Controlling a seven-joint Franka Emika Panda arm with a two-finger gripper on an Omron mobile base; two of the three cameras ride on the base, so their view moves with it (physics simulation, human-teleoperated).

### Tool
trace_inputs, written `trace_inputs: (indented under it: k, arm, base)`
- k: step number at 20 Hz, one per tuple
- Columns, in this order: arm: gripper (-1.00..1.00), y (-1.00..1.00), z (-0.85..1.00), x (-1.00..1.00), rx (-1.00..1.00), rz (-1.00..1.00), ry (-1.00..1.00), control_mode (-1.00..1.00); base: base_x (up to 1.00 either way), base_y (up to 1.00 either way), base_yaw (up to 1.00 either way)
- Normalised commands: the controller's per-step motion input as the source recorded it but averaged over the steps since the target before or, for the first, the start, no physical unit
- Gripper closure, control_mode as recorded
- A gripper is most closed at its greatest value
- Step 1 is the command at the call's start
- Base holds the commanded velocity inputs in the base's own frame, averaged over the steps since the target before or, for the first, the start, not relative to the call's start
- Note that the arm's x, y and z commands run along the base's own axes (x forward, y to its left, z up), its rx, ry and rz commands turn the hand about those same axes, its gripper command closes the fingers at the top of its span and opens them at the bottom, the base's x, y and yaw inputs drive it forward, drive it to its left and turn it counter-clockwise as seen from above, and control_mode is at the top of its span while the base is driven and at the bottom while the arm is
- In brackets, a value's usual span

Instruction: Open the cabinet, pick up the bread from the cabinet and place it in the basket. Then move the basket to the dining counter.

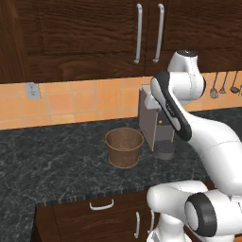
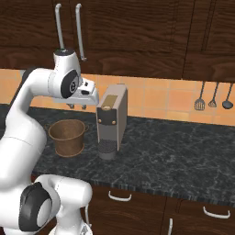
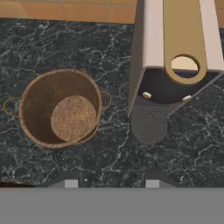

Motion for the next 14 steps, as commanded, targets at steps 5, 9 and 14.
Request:
trace_inputs:
  k: [5, 9, 14]
  arm:
    - [-1.0, 0.04, -0.01, -0.48, 0.0, 0.0, -0.21, -1.0]
    - [-1.0, 0.2, 0.57, -0.13, 0.03, 0.0, -0.64, -1.0]
    - [-1.0, 0.16, 0.98, 0.15, 0.02, -0.01, -0.48, -1.0]
  base:
    - [0.0, 0.0, 0.0]
    - [0.0, 0.0, 0.0]
    - [0.0, 0.0, 0.0]
